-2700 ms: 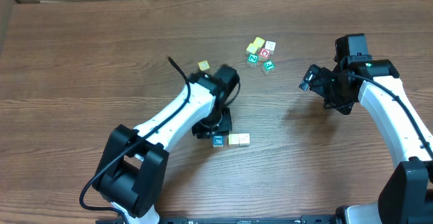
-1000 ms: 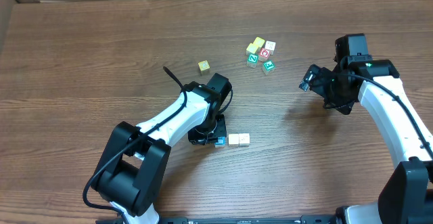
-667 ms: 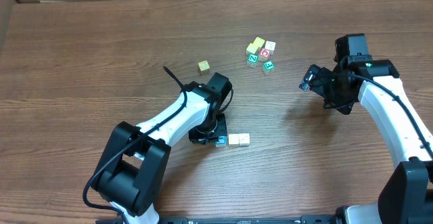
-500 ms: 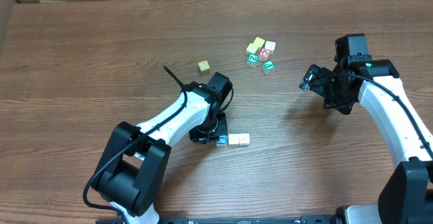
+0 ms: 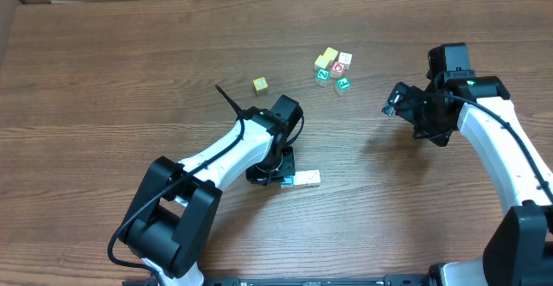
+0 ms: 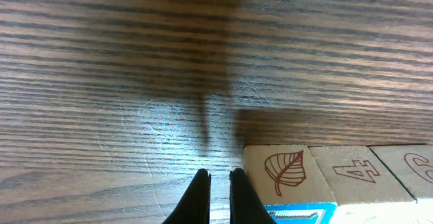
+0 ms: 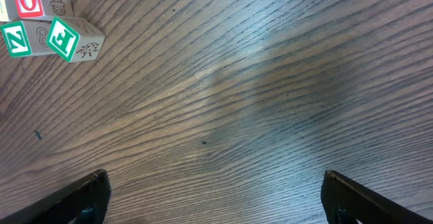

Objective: Flip 3 blocks
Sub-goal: 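Raise the left gripper and swing the right gripper toward the block row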

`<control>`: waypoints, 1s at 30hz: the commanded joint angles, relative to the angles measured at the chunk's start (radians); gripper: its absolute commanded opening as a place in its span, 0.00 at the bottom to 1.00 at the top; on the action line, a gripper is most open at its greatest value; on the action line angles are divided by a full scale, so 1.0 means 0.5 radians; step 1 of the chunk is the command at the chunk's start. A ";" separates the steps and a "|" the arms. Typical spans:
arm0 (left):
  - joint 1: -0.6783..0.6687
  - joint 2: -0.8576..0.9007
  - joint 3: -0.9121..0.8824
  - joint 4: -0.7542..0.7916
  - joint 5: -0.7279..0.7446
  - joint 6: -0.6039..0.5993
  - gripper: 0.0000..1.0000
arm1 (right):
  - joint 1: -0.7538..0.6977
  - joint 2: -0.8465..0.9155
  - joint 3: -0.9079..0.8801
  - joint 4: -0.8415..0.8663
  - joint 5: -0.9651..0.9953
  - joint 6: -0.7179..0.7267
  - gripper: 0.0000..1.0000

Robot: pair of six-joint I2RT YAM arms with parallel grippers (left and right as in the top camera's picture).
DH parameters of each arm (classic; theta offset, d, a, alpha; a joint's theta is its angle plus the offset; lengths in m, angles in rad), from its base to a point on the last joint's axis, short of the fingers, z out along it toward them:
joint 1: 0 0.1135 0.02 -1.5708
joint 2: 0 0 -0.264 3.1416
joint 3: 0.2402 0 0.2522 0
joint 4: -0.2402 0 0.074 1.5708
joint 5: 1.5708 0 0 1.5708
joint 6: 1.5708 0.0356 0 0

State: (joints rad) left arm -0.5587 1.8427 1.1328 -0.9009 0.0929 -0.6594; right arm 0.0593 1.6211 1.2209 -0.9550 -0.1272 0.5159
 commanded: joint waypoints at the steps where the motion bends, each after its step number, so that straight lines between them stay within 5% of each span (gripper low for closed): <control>1: -0.002 -0.021 -0.010 -0.001 -0.052 -0.027 0.09 | -0.005 0.004 0.031 0.006 -0.011 -0.016 1.00; 10: 0.076 -0.021 -0.010 -0.056 -0.150 -0.034 0.35 | -0.005 0.004 0.031 0.006 -0.011 -0.017 1.00; 13: 0.145 -0.021 -0.010 -0.089 -0.155 -0.019 0.36 | -0.005 0.004 0.031 0.006 -0.011 -0.016 1.00; 18: 0.290 -0.021 -0.010 -0.089 -0.154 0.056 0.29 | -0.005 0.004 0.031 0.006 -0.011 -0.016 1.00; 22: 0.336 -0.021 -0.011 -0.090 -0.154 0.111 0.04 | -0.005 0.004 0.031 0.006 -0.011 -0.016 1.00; 30: 0.348 -0.021 -0.034 -0.112 -0.148 0.264 0.04 | -0.005 0.004 0.031 0.195 -0.015 -0.014 1.00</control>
State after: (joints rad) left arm -0.3889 1.8427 1.1328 -0.9531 0.0254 -0.5869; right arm 0.0597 1.6211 1.2213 -0.9073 -0.1272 0.5156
